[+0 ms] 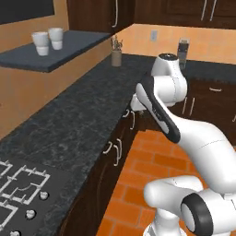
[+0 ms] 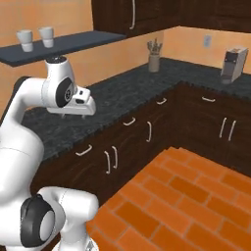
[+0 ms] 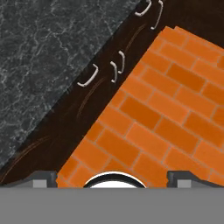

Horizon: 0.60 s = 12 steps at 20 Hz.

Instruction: Take a straw from the drawer in front and place it inside the glass cup on the dining counter.

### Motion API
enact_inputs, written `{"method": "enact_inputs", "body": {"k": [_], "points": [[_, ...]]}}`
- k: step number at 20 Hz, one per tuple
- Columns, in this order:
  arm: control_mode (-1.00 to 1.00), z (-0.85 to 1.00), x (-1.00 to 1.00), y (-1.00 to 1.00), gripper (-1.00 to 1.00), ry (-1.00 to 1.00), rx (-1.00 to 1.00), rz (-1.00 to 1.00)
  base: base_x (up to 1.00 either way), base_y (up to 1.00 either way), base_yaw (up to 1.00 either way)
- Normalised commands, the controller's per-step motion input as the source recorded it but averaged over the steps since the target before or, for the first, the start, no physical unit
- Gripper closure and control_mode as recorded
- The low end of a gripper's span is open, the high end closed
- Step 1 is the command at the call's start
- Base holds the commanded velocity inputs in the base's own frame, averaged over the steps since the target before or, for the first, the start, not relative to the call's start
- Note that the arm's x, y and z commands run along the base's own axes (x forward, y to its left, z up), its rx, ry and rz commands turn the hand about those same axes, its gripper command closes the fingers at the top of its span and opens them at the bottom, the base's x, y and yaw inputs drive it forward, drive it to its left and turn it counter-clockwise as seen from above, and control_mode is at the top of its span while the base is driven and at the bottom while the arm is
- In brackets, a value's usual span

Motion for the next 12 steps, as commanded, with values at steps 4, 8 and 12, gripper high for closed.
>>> {"method": "enact_inputs", "body": {"k": [4, 8, 12], "points": [[1.00, 0.00, 0.00, 0.00, -1.00, 0.00, 0.00, 0.00, 0.00, 0.71, -0.61], [1.00, 0.00, 0.00, 0.00, -1.00, 0.00, 0.00, 0.00, -0.37, 0.82, -0.51], [1.00, 0.00, 0.00, 0.00, -1.00, 0.00, 0.00, 0.00, -0.58, 0.45, -0.32]]}}
